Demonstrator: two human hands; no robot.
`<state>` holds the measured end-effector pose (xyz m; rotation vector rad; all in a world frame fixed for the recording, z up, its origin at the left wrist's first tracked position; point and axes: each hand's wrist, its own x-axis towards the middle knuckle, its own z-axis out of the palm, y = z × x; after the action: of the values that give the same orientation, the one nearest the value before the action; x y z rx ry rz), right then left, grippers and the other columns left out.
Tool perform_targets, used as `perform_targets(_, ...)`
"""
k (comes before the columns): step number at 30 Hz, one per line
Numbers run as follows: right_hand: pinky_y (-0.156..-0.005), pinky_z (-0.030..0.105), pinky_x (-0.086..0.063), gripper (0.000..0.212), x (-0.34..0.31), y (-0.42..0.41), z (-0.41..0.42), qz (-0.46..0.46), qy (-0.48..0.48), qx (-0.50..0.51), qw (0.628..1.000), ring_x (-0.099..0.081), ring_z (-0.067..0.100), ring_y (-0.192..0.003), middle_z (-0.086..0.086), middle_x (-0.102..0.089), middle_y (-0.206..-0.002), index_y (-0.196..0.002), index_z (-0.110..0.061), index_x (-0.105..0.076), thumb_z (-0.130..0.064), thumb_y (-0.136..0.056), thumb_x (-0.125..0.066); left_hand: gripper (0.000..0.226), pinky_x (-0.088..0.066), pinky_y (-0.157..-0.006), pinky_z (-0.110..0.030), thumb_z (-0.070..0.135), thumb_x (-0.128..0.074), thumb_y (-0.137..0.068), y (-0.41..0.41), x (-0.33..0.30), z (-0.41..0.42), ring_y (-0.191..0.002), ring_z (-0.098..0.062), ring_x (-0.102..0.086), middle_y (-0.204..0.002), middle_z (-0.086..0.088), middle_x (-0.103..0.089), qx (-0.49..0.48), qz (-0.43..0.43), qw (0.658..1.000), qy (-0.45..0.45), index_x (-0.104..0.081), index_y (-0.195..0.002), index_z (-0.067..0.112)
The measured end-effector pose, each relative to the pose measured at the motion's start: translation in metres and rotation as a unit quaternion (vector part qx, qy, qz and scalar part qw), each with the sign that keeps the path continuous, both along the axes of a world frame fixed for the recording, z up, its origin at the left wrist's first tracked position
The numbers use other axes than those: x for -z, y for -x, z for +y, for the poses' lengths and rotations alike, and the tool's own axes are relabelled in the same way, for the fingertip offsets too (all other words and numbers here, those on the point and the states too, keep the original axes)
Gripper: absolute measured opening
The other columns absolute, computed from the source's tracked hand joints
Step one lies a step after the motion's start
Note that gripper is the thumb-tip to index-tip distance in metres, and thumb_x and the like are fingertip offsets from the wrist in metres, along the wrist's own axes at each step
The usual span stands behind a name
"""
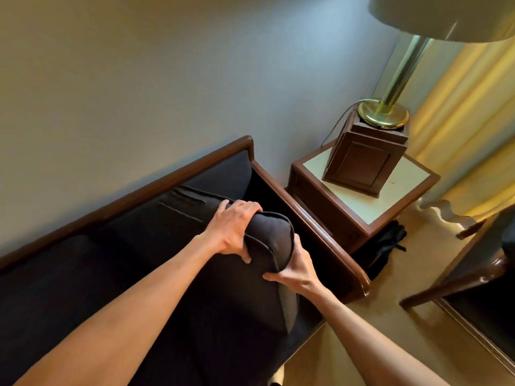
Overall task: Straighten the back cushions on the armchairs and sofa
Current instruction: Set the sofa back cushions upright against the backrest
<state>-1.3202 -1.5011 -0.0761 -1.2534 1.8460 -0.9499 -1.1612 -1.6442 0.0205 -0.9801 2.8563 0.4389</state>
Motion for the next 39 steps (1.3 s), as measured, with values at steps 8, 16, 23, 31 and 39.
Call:
perform_targets(8,-0.097,0.047,-0.046,0.101,-0.074,-0.045,-0.052,0.187,0.001,-0.197,0.962,-0.055,0.020,-0.116,-0.006,-0.059,-0.124,-0.136,-0.038,-0.037,-0.048,-0.047,-0.083,0.108,-0.046,-0.096,-0.043,0.053,-0.092,-0.033,-0.121,-0.004,0.034,-0.111,-0.019,-0.057,-0.120,0.007,-0.059,-0.239,0.190,0.951,-0.044,-0.045,-0.125,0.024)
perform_targets(16,-0.101,0.054,-0.039,0.112,-0.065,-0.086,-0.066,0.234,-0.031,-0.304,0.923,-0.040,0.020,-0.131,-0.008,-0.042,-0.144,-0.147,-0.040,-0.019,-0.052,-0.056,-0.083,0.125,-0.042,-0.103,-0.045,0.047,-0.093,-0.039,-0.169,0.014,0.057,-0.131,-0.016,-0.041,-0.144,0.012,-0.038,-0.269,0.272,0.919,-0.093,-0.026,-0.144,0.039)
perform_targets(23,-0.109,0.067,-0.027,0.127,-0.013,-0.065,-0.051,0.351,-0.143,-0.280,0.882,-0.030,0.025,-0.143,0.000,-0.034,-0.151,-0.153,-0.023,-0.016,-0.047,-0.053,-0.090,0.111,-0.039,-0.106,-0.045,0.038,-0.097,-0.042,-0.201,0.010,0.041,-0.127,-0.018,-0.045,-0.137,0.005,-0.043,-0.297,0.209,0.930,-0.064,-0.041,-0.138,0.031)
perform_targets(31,-0.082,0.045,-0.048,0.099,-0.026,-0.095,-0.103,0.398,-0.075,-0.351,0.844,-0.051,0.024,-0.110,-0.002,-0.055,-0.121,-0.130,-0.021,-0.041,-0.044,-0.044,-0.085,0.098,-0.044,-0.102,-0.043,0.040,-0.098,-0.038,-0.268,0.026,0.041,-0.119,-0.018,-0.049,-0.127,0.009,-0.051,-0.389,0.221,0.890,-0.084,-0.048,-0.122,0.035)
perform_targets(39,-0.087,0.050,-0.044,0.103,0.009,-0.113,-0.121,0.481,-0.100,-0.428,0.758,-0.041,0.027,-0.122,-0.001,-0.043,-0.133,-0.143,-0.023,-0.033,-0.040,-0.054,-0.084,0.091,-0.045,-0.092,-0.037,0.020,-0.095,-0.041,-0.271,0.103,0.072,-0.116,-0.020,-0.050,-0.124,0.008,-0.051,-0.492,0.160,0.841,-0.161,-0.047,-0.118,0.032)
